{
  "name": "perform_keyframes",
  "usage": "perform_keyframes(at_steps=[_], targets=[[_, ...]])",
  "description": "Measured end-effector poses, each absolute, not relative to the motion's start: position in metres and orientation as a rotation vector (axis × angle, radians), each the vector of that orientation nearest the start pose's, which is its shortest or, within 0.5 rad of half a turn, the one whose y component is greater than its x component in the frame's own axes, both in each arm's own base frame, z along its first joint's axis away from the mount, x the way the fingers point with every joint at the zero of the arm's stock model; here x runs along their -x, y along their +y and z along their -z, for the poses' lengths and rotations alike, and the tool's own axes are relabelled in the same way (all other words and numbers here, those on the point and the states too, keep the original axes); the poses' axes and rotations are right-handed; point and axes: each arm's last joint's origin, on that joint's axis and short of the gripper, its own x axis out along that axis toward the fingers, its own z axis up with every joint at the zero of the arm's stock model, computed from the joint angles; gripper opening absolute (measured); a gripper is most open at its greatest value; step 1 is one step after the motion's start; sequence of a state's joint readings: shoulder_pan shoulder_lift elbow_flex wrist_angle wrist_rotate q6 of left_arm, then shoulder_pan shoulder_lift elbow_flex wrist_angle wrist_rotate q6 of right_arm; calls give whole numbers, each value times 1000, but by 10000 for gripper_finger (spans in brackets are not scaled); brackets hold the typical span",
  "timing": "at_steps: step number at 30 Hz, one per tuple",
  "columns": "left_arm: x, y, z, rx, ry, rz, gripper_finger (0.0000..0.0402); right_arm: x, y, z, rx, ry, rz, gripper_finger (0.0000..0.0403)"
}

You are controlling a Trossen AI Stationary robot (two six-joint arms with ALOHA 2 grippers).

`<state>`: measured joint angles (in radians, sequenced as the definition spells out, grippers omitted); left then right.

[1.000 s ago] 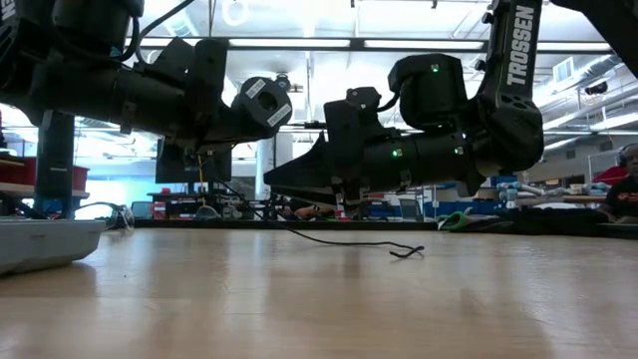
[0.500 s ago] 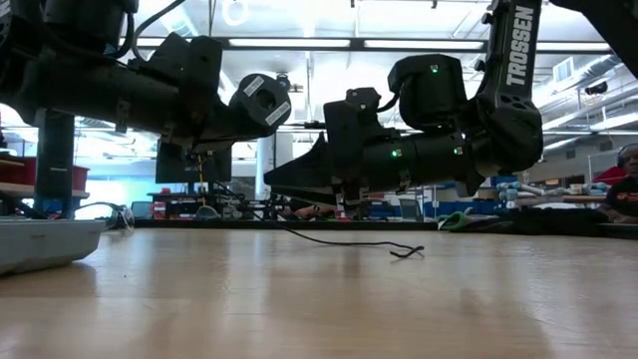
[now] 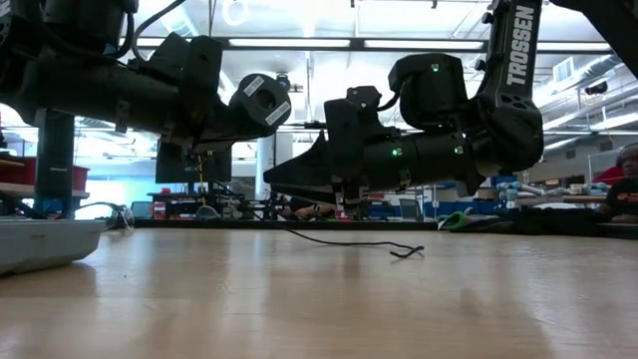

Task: Coil cords
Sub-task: Coil the black wire onto the spool

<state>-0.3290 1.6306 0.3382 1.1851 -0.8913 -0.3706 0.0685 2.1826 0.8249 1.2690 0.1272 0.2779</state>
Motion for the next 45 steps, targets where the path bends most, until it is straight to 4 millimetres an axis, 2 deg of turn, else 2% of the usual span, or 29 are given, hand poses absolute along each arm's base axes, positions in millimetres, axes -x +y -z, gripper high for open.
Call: perform_keyframes(at_steps=[17,23,29,35,45], targets=[[-240,-58,-139,300,-15,-564,0,-377,23,-84,-312,82,71,137],[-240,-58,-139,300,-15,-564,0,-377,33,-78,-265,154,53,134],[-240,-58,-139,301,-15,-564,0,-392,48,-70,-165,372,39,129],[-241,-59,-139,302,-14,-557,0,-407,47,-85,-137,306,32,128],[-241,-59,-139,301,-14,-557,0,-410,47,-84,-120,344,-11,125]])
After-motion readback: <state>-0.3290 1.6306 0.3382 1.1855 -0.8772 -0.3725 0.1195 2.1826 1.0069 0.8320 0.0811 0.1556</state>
